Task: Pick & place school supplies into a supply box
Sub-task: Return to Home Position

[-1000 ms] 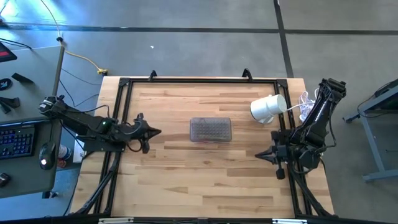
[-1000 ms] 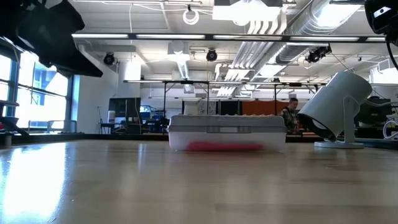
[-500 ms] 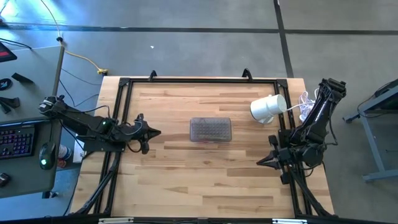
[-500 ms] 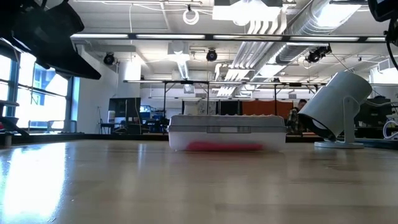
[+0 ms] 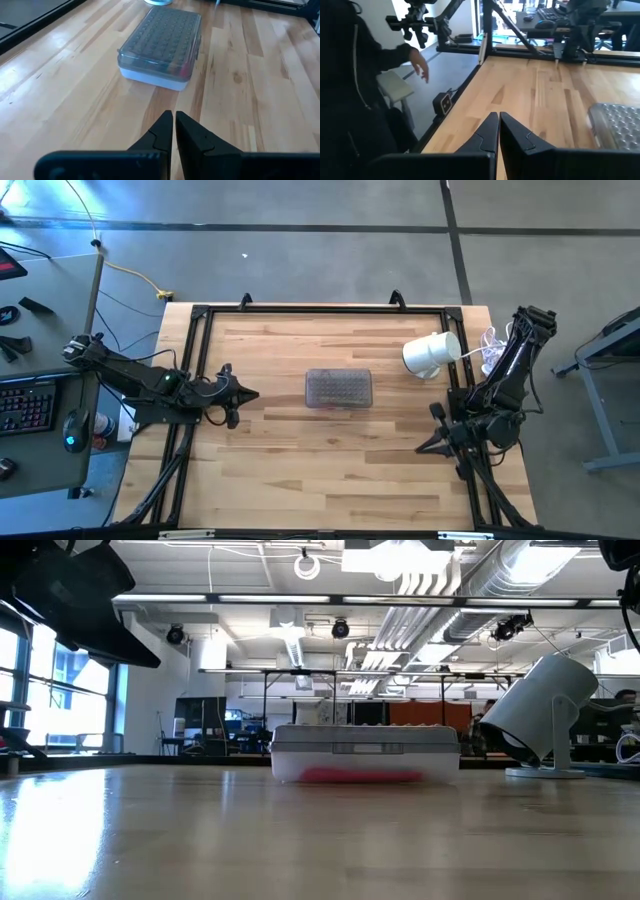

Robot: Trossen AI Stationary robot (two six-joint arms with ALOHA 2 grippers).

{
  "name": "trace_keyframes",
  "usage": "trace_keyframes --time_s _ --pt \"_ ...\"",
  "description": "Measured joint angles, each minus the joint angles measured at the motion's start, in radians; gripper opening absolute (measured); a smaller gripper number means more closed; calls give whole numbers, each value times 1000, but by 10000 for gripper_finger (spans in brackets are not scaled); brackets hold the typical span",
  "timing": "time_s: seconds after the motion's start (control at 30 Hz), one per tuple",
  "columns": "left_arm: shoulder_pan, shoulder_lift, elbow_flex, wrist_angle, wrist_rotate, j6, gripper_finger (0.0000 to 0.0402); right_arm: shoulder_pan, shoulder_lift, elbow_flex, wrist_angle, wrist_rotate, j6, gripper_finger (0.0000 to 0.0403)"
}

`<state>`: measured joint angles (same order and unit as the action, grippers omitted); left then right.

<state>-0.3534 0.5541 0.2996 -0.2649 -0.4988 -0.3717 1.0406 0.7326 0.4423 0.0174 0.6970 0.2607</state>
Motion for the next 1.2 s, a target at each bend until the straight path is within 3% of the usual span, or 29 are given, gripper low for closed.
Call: trace_keyframes --time_s 1.2 --pt "0 0 0 0 2 -1 57 0 0 0 0 -31 0 0"
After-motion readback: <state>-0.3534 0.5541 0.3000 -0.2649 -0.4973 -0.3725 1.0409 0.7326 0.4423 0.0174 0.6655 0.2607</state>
